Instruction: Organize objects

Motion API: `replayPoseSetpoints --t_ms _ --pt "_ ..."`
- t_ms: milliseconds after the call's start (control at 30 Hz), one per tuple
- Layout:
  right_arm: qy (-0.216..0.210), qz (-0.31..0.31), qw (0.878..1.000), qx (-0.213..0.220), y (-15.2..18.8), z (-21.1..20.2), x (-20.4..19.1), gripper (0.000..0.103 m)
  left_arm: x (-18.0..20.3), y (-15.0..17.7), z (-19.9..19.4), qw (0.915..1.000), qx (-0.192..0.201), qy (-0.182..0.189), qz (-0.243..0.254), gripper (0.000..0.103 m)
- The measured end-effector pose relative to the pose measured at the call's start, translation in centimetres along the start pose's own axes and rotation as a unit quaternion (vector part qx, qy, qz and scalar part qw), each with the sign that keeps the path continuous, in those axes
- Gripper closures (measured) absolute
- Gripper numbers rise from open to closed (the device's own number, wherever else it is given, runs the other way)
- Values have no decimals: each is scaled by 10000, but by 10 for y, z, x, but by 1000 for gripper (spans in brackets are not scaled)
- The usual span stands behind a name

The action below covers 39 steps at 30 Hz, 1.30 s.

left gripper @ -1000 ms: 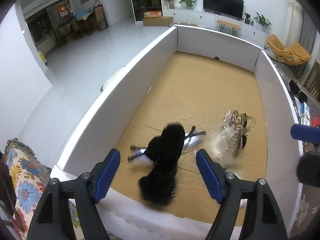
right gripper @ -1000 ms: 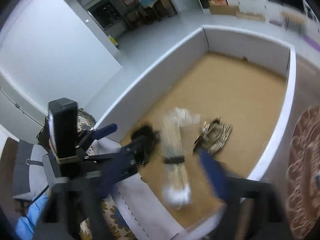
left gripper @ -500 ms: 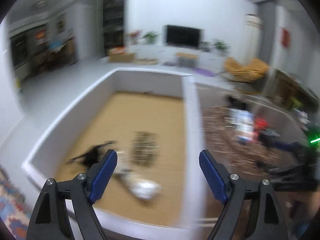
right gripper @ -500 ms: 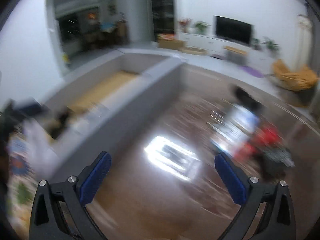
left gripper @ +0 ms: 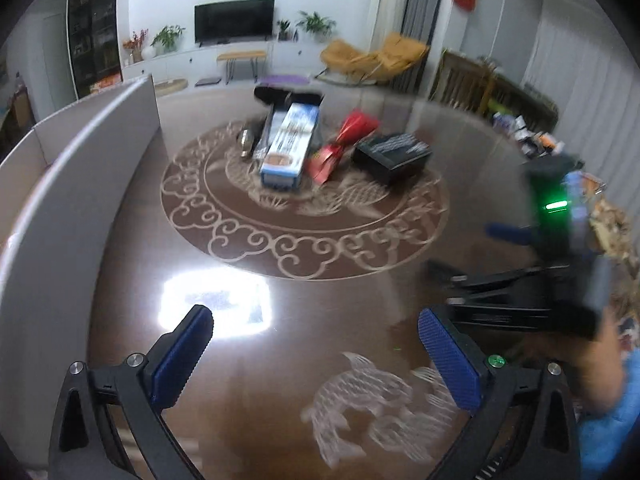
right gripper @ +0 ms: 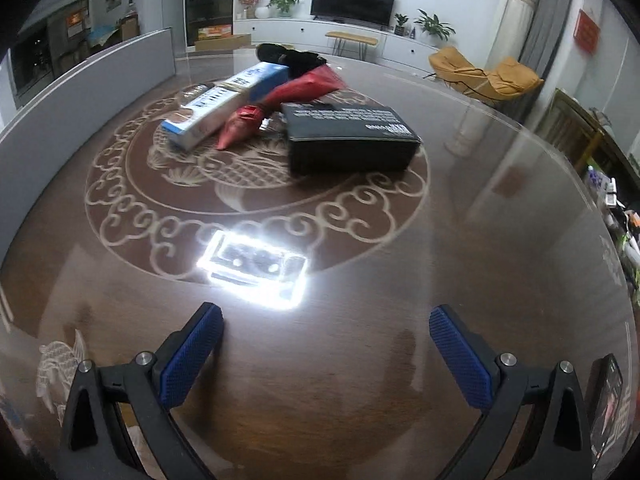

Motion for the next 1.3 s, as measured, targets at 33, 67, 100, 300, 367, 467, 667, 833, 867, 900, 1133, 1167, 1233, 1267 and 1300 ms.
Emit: replayPoseSetpoints --t_ms 33,67,100,300,367,467,667,833,867,900,1133,1167,1233,1267,1300 --pt "-3 7 10000 24 0 1 1 0 -3 -1 9 10000 -37 -68 -2 0" --pt "-15 7 10000 44 0 0 1 0 -2 -4 19 9999 -71 -122 -15 0" --pt "-35 12 10000 69 -1 2 1 0 -4 -5 28 9998 -94 -175 -42 0" --pt "-322 380 9987 -59 -3 15 5 0 -17 -18 71 9986 -157 -493 66 0" --pt "-319 380 9988 -52 -1 12 5 0 -17 -21 84 9985 -207 -492 115 0" --pt "-319 380 9988 -53 -1 12 5 0 -14 -24 89 9985 -224 -478 142 0" --pt "-322 386 9987 -49 0 11 4 0 -15 -24 87 9986 -224 -461 134 0" --pt "-323 388 9987 -49 0 11 5 0 -14 -24 87 9986 -224 -463 135 0" --pt "-323 388 9987 -49 0 10 4 0 -14 -24 87 9986 -225 -463 135 0" --pt "-323 388 9987 -49 0 11 5 0 -14 -24 87 9986 -225 -463 135 0" --pt "-323 388 9987 -49 0 10 5 0 -14 -24 87 9986 -225 -463 134 0" --pt "-323 388 9987 -49 0 11 5 0 -14 -24 87 9986 -225 -463 134 0" --pt "-323 388 9987 -49 0 11 5 0 -14 -24 87 9986 -225 -462 134 0" --pt "-323 388 9987 -49 0 11 5 0 -14 -24 87 9986 -225 -462 134 0" --pt "-323 389 9987 -49 0 11 5 0 -14 -24 87 9986 -225 -462 134 0"
Point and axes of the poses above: each gripper's, at about its wrist camera, not at the fingertips, and z roughly the way its jaws point, x to its right, y to its underside, the point moved 8 cm from there along z, roughly the way its jaws point, and after that the axes turned 5 degrees about -z, right-handed, at the moved point
